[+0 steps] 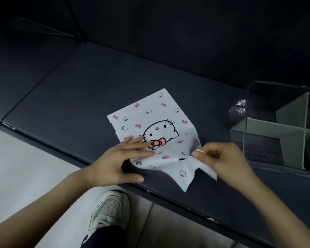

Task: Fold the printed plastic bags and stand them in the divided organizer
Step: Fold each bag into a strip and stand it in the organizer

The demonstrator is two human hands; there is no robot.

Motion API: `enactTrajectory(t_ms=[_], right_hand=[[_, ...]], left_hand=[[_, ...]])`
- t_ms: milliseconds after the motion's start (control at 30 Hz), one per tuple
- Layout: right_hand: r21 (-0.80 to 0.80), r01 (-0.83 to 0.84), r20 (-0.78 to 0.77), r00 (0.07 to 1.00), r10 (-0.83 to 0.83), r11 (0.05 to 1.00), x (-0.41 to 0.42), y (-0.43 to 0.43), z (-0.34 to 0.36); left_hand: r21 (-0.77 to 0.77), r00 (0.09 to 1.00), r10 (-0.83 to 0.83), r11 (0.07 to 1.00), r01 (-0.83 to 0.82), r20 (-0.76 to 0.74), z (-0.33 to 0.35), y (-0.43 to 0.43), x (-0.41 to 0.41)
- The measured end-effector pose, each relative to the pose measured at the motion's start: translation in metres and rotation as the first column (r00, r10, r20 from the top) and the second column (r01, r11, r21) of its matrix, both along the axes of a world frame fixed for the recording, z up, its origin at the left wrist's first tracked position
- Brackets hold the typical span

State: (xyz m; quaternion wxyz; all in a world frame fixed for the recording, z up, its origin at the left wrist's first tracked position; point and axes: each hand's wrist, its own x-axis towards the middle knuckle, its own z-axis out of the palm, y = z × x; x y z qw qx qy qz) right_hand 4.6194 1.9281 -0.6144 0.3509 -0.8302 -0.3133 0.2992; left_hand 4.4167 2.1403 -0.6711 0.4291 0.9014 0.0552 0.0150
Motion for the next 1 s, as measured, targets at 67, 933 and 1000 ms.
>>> enactTrajectory(t_ms=[67,933,1000], right_hand=[[0.025,-0.009,-0.251,0.968,0.015,1.0,0.006,0.003,0.019],[-0.007,0.379,-0.221,0.902,-0.371,0.926,-0.002,0.026,-0.025],[-0.03,0.37,-0.145,0.918,-0.37,0.929,-0.003,0.025,-0.03]], left_hand=[[-0.008,1.0,0.03,1.0,-0.03,-0.01,0.001,-0.002,0.003],[-0.363,0.709,0.664,0.616,-0.699,-0.24,0.015,-0.019,0.034],[-0.31,0.678,0.712,0.613,-0.727,-0.181,0.016,-0.02,0.034]])
